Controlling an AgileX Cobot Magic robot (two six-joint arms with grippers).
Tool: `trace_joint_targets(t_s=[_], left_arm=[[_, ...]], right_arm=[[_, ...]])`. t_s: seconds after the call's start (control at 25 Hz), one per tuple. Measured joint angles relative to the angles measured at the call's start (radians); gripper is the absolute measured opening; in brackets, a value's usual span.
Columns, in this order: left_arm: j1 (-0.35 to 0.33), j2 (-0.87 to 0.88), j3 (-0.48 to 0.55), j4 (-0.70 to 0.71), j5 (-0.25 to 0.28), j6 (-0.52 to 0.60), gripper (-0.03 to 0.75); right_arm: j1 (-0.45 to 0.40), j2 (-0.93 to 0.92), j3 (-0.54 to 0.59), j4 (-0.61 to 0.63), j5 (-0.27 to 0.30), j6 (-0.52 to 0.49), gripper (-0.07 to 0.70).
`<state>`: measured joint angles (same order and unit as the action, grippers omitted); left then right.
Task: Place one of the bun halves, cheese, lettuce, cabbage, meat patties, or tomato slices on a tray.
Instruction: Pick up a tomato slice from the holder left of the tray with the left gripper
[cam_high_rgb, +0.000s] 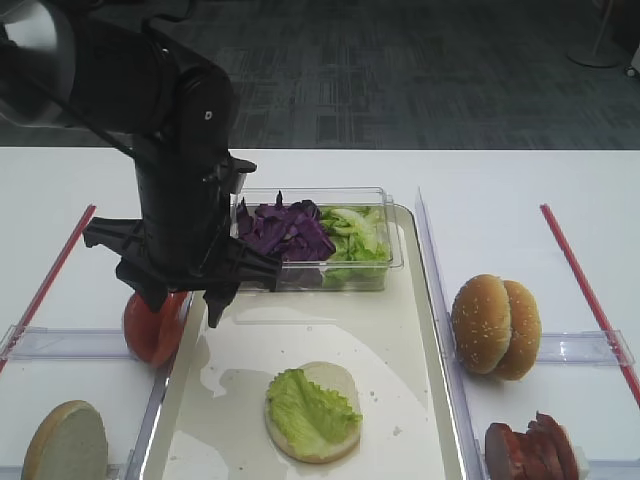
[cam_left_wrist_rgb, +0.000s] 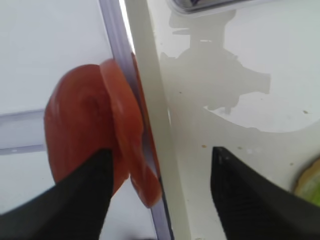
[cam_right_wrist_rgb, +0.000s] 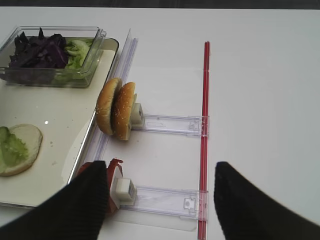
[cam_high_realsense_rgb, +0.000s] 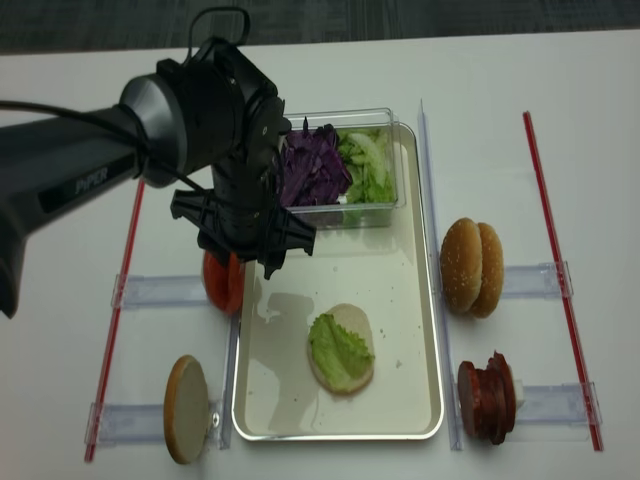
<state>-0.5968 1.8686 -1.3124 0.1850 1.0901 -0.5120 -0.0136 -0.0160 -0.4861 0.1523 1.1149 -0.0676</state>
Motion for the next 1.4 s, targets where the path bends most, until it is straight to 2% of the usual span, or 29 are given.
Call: trace_joint_targets(t_s=[0.36, 0.6, 1.12, 1.4], left_arm=[[0.000, 0.036, -0.004, 0.025, -0.004, -0.002, 0.381], [0.000, 0.036, -0.004, 0.042, -0.010, -0.007, 0.276], [0.000, 0.036, -0.004, 0.081, -0.008, -0.037, 0.143], [0.000, 0.036, -0.004, 0.089, -0.002, -0.039, 0.031]], right_arm=[[0.000, 0.000, 0.000, 0.000, 0.000, 0.000, 0.484], [0.000, 0.000, 0.000, 0.000, 0.000, 0.000, 0.484], [0.000, 0.000, 0.000, 0.000, 0.000, 0.000, 0.484], [0.000, 0.000, 0.000, 0.000, 0.000, 0.000, 0.484]])
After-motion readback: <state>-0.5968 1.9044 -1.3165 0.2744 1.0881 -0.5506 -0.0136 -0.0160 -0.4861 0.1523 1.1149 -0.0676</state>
